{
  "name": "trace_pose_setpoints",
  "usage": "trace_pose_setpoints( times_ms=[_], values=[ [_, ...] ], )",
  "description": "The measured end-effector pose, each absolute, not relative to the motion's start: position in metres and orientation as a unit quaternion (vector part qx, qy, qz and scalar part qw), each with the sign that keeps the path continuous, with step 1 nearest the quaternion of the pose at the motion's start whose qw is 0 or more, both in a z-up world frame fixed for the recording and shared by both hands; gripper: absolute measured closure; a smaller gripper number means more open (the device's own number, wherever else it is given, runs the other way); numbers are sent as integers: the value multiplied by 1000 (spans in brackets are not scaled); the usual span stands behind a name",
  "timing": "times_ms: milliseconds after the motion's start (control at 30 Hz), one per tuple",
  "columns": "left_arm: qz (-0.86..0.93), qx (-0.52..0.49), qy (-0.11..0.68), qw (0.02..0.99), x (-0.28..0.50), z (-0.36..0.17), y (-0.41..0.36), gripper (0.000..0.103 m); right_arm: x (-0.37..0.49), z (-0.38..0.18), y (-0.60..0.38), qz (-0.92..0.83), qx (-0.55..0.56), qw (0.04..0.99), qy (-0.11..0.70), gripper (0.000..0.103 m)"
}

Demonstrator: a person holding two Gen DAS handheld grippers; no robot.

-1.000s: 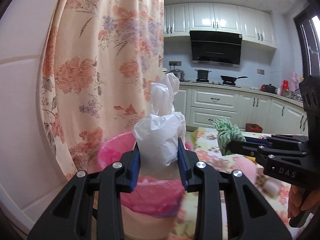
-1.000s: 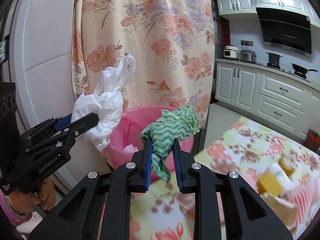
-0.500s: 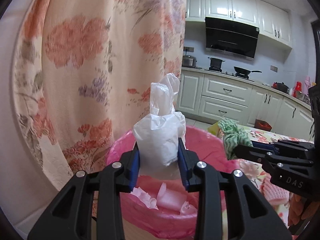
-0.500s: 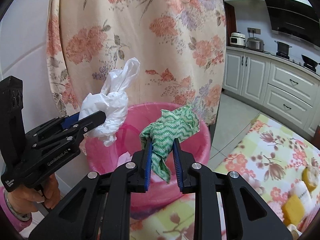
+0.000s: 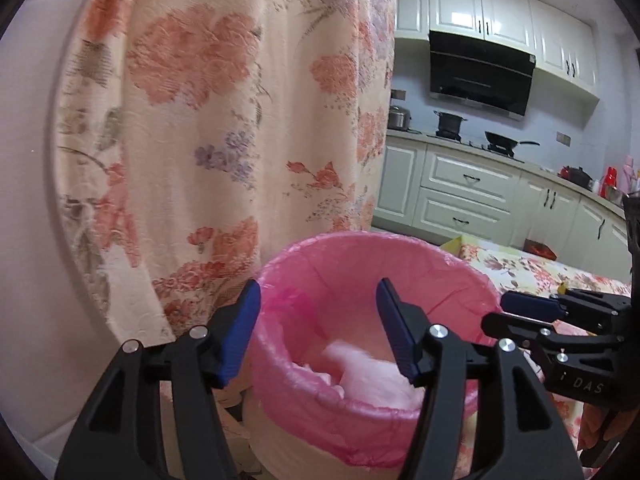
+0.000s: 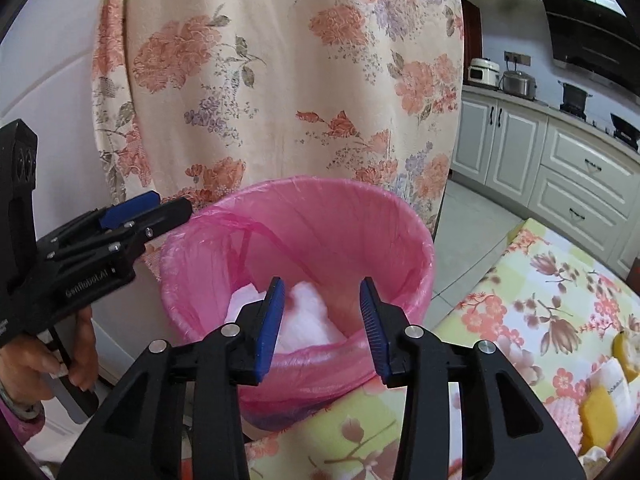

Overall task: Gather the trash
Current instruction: 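Open both tools to drop the bag and cloth into the bin, then move both open tools back over the trash on the table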

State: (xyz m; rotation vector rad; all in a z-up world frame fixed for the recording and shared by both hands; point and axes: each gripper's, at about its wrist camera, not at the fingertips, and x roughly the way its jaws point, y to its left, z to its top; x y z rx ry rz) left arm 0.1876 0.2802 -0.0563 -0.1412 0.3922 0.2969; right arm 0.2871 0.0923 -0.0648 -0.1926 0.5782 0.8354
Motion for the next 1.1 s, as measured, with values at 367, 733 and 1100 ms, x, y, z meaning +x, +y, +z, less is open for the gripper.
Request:
trace_pose_setpoints(
  times_ms=[367, 733, 1100],
  values=[
    [164, -78, 172, 968, 136, -49, 224, 5, 224, -56, 17, 355, -87, 903, 227, 40],
    [96, -78, 192, 974, 128, -64, 136, 5, 188, -74, -86, 275, -64, 929, 238, 36],
    [28, -36, 231, 972, 138, -88, 56, 5, 179, -97, -178, 204, 3, 942, 267, 35]
  ],
)
